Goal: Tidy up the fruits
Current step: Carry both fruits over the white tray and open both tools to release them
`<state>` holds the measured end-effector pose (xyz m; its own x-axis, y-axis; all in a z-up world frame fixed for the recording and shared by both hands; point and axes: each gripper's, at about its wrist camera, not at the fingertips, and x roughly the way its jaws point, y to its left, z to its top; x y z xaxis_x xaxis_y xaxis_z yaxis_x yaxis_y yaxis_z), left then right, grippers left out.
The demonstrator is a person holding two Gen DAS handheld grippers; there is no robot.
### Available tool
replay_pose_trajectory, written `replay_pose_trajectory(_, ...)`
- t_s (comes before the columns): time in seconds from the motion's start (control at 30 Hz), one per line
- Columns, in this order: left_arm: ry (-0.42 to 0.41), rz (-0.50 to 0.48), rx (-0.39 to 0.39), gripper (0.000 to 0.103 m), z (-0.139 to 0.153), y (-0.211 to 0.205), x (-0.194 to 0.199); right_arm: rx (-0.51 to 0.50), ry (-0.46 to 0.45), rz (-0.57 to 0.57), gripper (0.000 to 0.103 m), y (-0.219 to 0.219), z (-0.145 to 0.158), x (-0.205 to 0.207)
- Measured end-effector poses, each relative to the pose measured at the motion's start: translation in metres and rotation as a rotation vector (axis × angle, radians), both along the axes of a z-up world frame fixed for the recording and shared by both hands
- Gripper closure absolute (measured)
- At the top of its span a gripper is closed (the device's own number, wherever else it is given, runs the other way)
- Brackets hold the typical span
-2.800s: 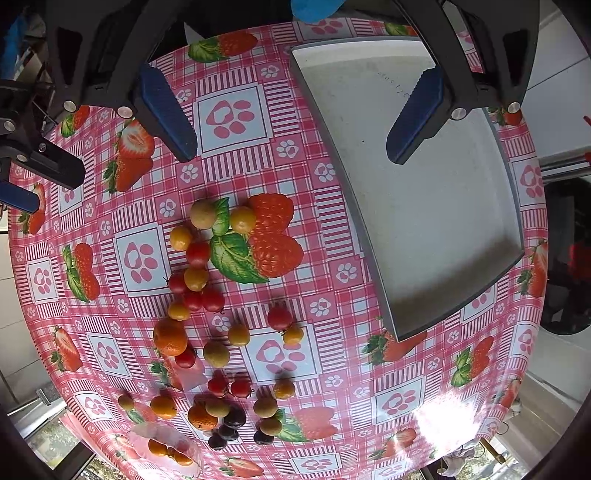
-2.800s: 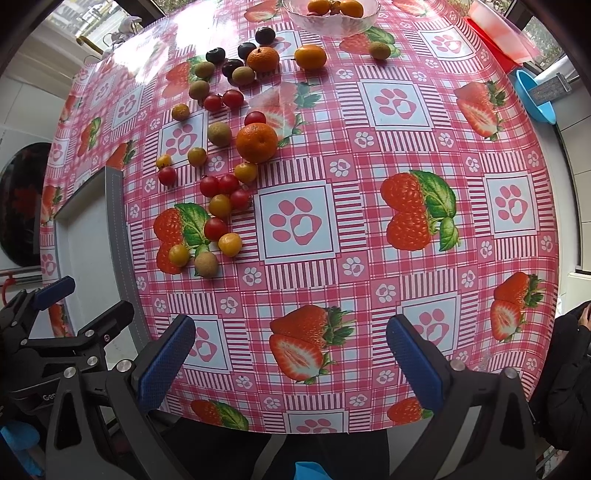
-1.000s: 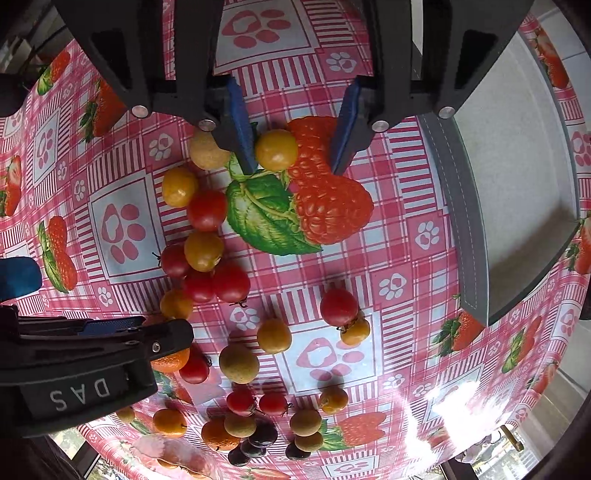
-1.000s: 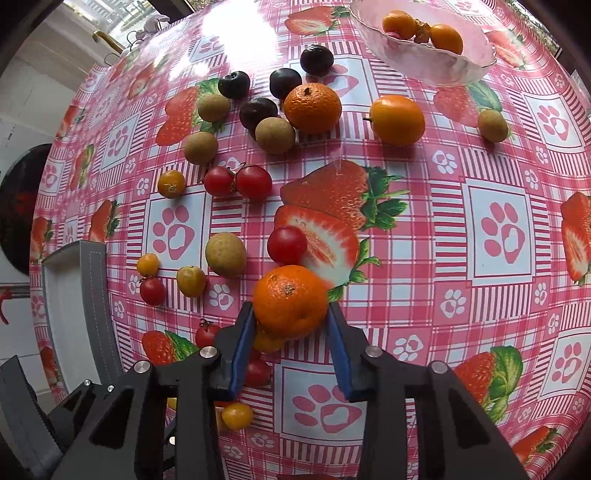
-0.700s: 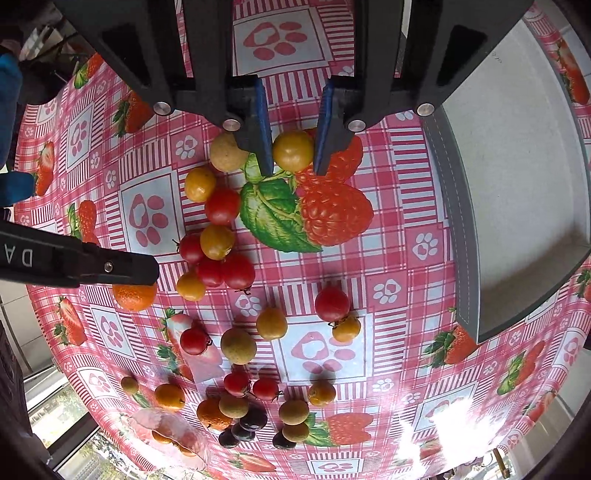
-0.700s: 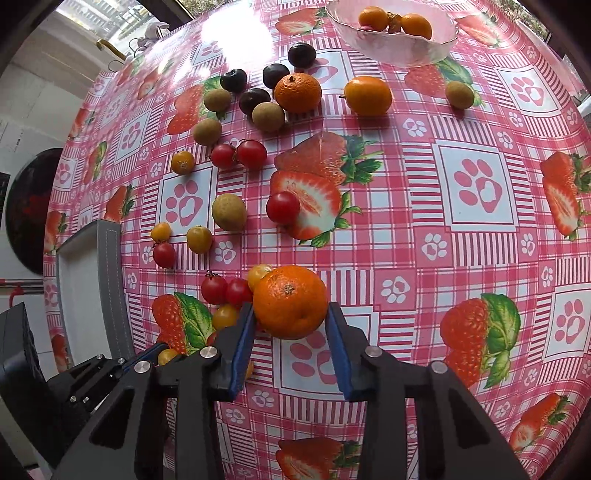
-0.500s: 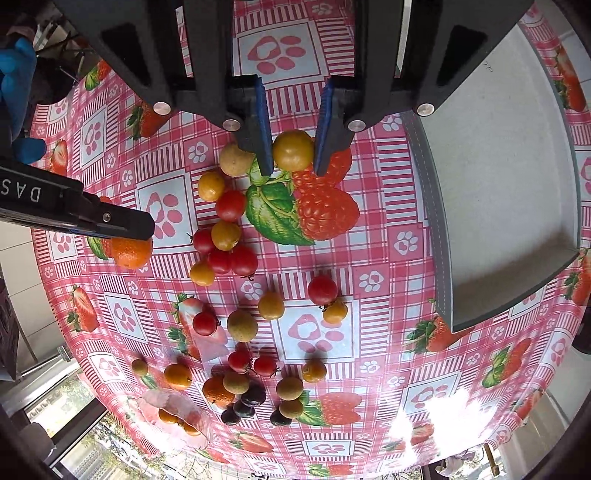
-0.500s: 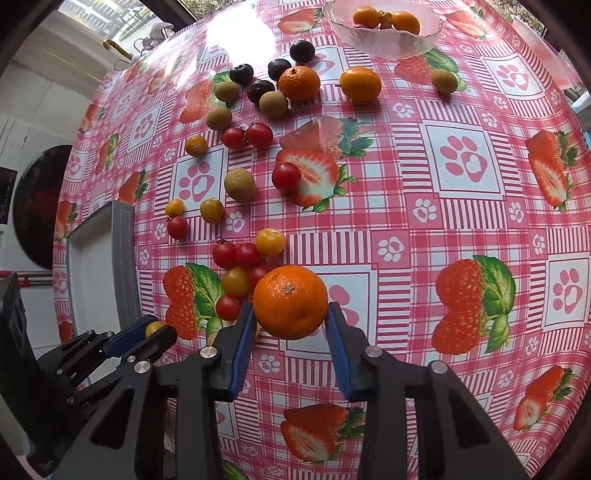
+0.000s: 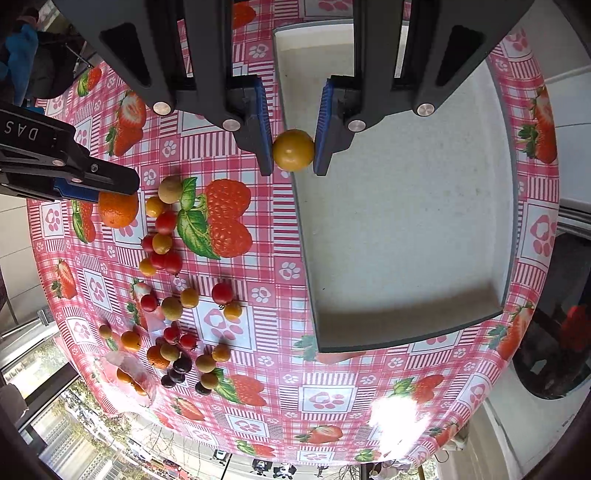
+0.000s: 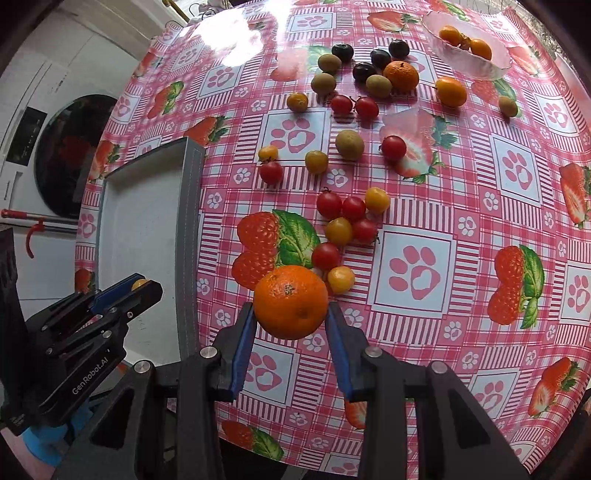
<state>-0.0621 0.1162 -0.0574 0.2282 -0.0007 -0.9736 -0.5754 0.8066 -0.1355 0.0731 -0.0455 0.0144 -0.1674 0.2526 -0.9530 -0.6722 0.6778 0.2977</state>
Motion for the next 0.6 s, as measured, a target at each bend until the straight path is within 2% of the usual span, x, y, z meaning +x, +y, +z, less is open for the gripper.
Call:
replay_pose_trajectory(0.33,0.117,0.096,0.027,0.080,-0.031,0.037,-0.065,0.008,0.063,0.242,0.062,0.062,-0.014,-0.095)
replay_pose_trajectory(0.47,0.147,0.108,0.024,0.080,-0.044,0.044,-0.080,-0.022,0.078,0.298,0.062,0.076,-0.024,-0.116)
replay_pose_trajectory(0.6,0.168,0.117,0.018,0.080,-0.056,0.048,-0.087,-0.039,0.034,0.342,0.062,0.086,-0.025,-0.123)
